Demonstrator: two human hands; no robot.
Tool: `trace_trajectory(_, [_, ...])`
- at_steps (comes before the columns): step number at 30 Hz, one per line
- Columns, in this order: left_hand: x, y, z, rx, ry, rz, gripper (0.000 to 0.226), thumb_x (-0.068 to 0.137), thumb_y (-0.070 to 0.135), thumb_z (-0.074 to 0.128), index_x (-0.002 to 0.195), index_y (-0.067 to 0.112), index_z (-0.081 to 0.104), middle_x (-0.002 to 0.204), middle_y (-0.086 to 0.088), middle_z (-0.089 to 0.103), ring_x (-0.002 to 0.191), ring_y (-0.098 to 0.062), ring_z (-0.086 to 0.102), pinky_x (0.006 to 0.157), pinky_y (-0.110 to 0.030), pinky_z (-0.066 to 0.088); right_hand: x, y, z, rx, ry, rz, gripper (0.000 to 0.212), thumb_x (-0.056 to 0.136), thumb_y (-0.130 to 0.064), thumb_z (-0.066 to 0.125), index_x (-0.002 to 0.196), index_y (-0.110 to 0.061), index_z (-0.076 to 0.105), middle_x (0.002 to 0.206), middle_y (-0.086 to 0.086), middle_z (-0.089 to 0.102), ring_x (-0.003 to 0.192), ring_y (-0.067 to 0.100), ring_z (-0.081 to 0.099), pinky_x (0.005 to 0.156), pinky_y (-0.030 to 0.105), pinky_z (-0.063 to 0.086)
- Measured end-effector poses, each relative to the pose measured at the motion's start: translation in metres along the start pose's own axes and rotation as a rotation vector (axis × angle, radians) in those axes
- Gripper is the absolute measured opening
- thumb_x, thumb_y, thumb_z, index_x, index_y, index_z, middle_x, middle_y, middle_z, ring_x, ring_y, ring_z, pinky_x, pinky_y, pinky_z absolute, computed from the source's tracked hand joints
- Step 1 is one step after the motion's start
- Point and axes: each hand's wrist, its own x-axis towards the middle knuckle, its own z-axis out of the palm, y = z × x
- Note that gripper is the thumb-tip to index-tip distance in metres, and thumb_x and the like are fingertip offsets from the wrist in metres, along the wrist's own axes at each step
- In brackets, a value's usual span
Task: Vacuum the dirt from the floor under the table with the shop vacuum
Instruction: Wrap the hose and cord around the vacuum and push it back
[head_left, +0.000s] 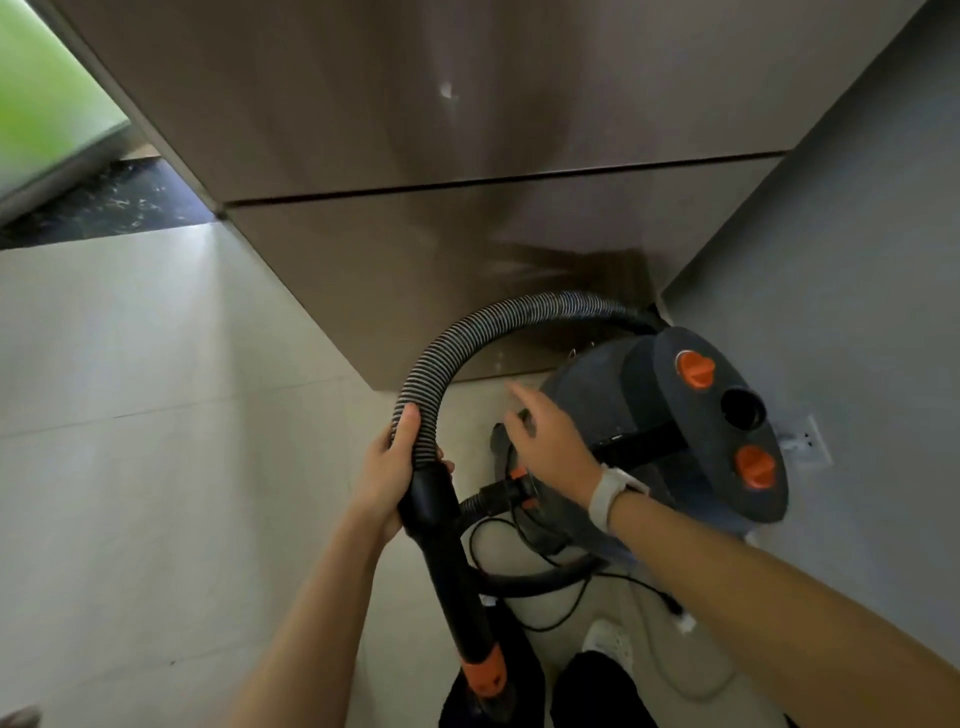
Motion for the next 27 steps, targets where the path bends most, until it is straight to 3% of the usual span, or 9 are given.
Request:
trace_trajectory(4, [0.005,-0.028,-0.014,-0.079,0.021,-0.104,0.037,0.097,0.042,0.045,0.098,0.005,0.051,0.070,-0.013,0.056,0.058,-0.024,0.060,0.066,-0.038,0.055,-0.039,0.011,0.047,0.085,-0.306,0.128,0.038,0.100,-0.030,0.042,0.133,-0.012,0.049,0.128,0.007,0.057,0.119,0.018,0.052,0.102,0.030,0.041])
trace_trajectory(7, [0.001,-0.054,-0.018,-0.110,0.027,-0.146,0.043,0.095,0.046,0.045,0.101,0.004,0.051,0.072,-0.014,0.057,0.062,-0.023,0.059,0.064,-0.036,0.055,-0.061,0.025,0.067,0.103,-0.434,0.161,0.034,0.097,-0.041,0.044,0.112,-0.013,0.057,0.099,0.002,0.063,0.097,0.018,0.059,0.093,0.040,0.046])
trace_trajectory(9, [-0.004,-0.067,-0.017,-0.115,0.046,-0.138,0.045,0.095,0.048,0.043,0.100,0.004,0.051,0.074,-0.013,0.057,0.062,-0.021,0.057,0.058,-0.031,0.055,-0.078,0.032,0.074,0.112,-0.488,0.159,0.041,0.092,-0.051,0.047,0.102,-0.011,0.052,0.083,-0.003,0.055,0.083,0.016,0.054,0.081,0.040,0.046])
trace_trajectory(12, [-0.015,-0.079,-0.015,-0.154,0.114,-0.103,0.045,0.095,0.050,0.042,0.100,0.006,0.052,0.077,-0.011,0.057,0.066,-0.019,0.057,0.062,-0.033,0.052,-0.102,0.039,0.076,0.054,-0.624,0.151,0.044,0.087,-0.051,0.056,0.106,-0.014,0.043,0.083,-0.006,0.052,0.077,0.012,0.056,0.070,0.029,0.046])
trace_trajectory(15, [-0.035,-0.092,-0.016,-0.318,0.157,-0.134,0.052,0.093,0.055,0.041,0.104,0.005,0.051,0.076,-0.006,0.056,0.069,-0.016,0.056,0.066,-0.031,0.051,-0.122,0.039,0.069,0.003,-0.586,0.111,0.041,0.090,-0.039,0.058,0.114,-0.012,0.039,0.090,0.002,0.055,0.058,0.013,0.058,0.061,0.029,0.049])
trace_trajectory(17, [-0.053,-0.106,-0.017,-0.386,0.181,-0.144,0.052,0.093,0.056,0.041,0.101,0.006,0.051,0.077,-0.006,0.056,0.070,-0.015,0.056,0.067,-0.029,0.051,-0.139,0.040,0.062,-0.090,-0.575,0.063,0.039,0.089,-0.040,0.057,0.111,-0.013,0.039,0.101,0.011,0.056,0.057,0.017,0.058,0.061,0.034,0.051])
trace_trajectory(22, [-0.092,-0.150,0.003,-0.275,0.151,-0.099,0.041,0.099,0.042,0.037,0.107,0.004,0.051,0.096,-0.010,0.058,0.085,-0.016,0.059,0.075,-0.029,0.048,-0.191,0.070,0.040,-0.281,-0.547,0.033,0.038,0.089,-0.045,0.057,0.104,-0.016,0.039,0.095,0.008,0.057,0.075,0.024,0.059,0.066,0.037,0.046])
trace_trajectory(24, [-0.100,-0.169,0.017,-0.229,0.139,-0.125,0.042,0.101,0.035,0.038,0.125,0.001,0.044,0.111,-0.014,0.057,0.093,-0.021,0.059,0.080,-0.034,0.049,-0.209,0.087,0.029,-0.367,-0.510,0.036,0.044,0.088,-0.050,0.056,0.112,-0.017,0.040,0.094,-0.001,0.052,0.083,0.020,0.055,0.067,0.033,0.041])
trace_trajectory(27, [-0.106,-0.197,0.035,-0.128,0.153,-0.179,0.046,0.100,0.024,0.044,0.140,0.007,0.029,0.119,-0.013,0.054,0.100,-0.027,0.060,0.074,-0.038,0.052,-0.231,0.112,0.010,-0.500,-0.485,0.045,0.054,0.088,-0.058,0.050,0.124,-0.018,0.039,0.097,0.000,0.052,0.093,0.024,0.058,0.067,0.032,0.038])
